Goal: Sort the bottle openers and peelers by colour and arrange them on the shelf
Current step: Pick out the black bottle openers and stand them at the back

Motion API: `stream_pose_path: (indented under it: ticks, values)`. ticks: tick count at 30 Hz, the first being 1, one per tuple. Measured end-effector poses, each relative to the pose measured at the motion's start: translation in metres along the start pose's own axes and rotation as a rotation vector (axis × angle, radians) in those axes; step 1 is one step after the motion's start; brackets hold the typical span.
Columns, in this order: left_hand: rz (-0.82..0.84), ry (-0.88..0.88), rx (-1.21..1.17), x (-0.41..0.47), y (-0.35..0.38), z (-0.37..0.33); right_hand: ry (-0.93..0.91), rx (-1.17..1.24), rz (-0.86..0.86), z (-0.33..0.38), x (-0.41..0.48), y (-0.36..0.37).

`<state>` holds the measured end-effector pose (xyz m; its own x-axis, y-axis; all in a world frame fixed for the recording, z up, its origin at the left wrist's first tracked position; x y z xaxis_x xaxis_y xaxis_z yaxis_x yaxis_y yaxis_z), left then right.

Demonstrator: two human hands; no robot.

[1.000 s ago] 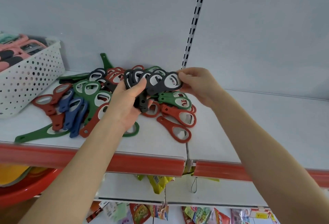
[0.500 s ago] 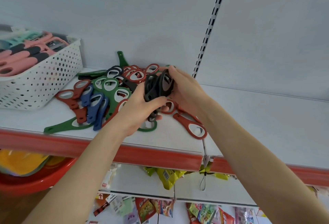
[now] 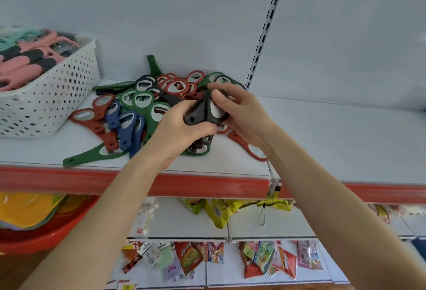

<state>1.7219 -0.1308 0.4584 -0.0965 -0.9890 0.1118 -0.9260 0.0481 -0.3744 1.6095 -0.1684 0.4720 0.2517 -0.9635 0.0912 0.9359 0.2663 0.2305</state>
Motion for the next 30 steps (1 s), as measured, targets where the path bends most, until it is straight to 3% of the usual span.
stream_pose_path:
  ticks: [6, 9, 12, 19, 23, 27, 30]
  values:
    - [0.141, -0.013, -0.100, 0.001, 0.022, -0.006, -0.094, -0.164, -0.047, 0.020, -0.020, -0.011]
    - [0.109, 0.015, -0.116, 0.002, 0.030, -0.014, -0.144, -0.196, -0.124, 0.027, -0.029, -0.019]
    - [0.029, -0.043, -0.227, 0.004, 0.038, -0.017, -0.071, -0.036, -0.228, 0.021, -0.038, -0.038]
    - [-0.105, -0.090, -0.433, 0.017, 0.080, -0.036, 0.191, -0.050, 0.058, 0.007, -0.059, -0.062]
    - [-0.030, -0.078, -0.333, 0.033, 0.125, -0.054, 0.174, -0.264, 0.010, 0.024, -0.065, -0.113]
    - [0.000, 0.076, -0.079, 0.050, 0.161, -0.076, 0.119, -0.590, -0.040, 0.055, -0.070, -0.179]
    - [0.068, 0.148, 0.058, 0.059, 0.195, -0.084, 0.101, -0.887, 0.022, 0.073, -0.072, -0.217]
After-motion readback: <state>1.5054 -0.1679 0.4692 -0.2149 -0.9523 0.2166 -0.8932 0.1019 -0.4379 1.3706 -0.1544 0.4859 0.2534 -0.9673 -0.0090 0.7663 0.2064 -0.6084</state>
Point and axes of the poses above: each hand's wrist, its own x-axis towards the middle knuckle, its own y-axis out of the palm, z = x × y, the point moved 8 cm from there along x, towards the middle knuckle, and after that the axes turned 15 degrees about x, right-handed, at the moved point
